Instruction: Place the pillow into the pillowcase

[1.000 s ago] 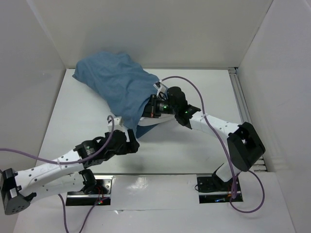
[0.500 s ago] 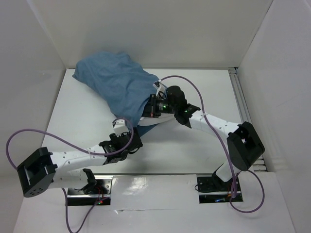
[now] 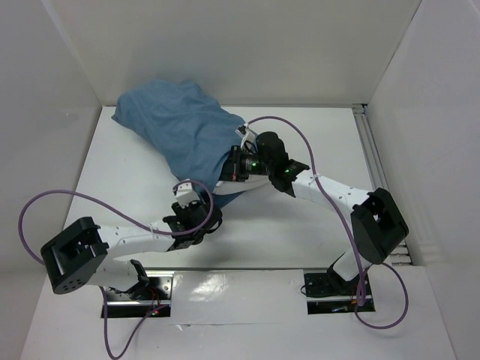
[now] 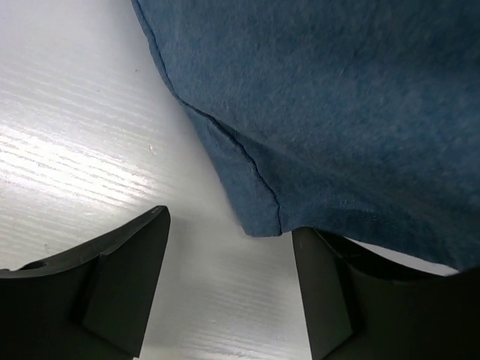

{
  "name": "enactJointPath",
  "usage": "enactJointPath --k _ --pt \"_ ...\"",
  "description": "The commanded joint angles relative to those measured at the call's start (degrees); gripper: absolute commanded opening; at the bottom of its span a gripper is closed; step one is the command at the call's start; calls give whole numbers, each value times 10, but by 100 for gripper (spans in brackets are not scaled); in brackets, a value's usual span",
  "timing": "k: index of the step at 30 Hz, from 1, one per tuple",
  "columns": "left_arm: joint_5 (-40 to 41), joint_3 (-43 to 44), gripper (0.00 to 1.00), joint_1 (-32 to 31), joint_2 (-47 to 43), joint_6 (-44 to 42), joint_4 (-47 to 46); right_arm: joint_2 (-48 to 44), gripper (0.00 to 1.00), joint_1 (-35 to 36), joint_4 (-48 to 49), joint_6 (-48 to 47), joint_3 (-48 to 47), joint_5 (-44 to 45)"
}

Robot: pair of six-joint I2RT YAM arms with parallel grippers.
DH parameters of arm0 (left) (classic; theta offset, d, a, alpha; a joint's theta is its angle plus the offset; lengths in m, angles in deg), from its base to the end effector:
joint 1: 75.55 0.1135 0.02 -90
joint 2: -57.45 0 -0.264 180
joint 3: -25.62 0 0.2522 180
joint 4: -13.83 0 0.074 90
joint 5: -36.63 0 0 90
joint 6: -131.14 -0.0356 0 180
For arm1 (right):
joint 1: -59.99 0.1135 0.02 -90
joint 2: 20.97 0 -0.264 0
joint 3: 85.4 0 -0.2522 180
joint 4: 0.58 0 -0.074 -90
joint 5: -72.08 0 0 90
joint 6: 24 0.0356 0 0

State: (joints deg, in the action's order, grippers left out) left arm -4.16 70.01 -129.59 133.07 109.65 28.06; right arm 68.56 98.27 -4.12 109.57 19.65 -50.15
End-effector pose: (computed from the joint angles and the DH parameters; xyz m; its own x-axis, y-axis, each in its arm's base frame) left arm 0.1618 -0.1771 0.1691 -0.3552 -0.5456 -0.7591 -0.3100 0.8348 -0.4550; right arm 0.2715 0.2385 0.2816 -0.8123 0.1017 -0.5743 -0.4997 0.3864 0.7752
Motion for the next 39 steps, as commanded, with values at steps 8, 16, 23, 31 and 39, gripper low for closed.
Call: enactJointPath --k 8,16,23,31,39 --pt "71 67 6 10 27 156 125 -5 0 -1 22 -16 -36 12" --pt "6 85 0 10 -96 224 368 11 21 4 -107 -55 -72 26" --pt "-14 51 0 5 -346 267 512 -36 81 67 -348 -151 -54 197" --pt "4 118 0 5 -352 319 655 -230 89 94 -484 -149 1 302" --pt "16 142 0 5 -340 324 685 -397 46 37 -467 -38 122 465"
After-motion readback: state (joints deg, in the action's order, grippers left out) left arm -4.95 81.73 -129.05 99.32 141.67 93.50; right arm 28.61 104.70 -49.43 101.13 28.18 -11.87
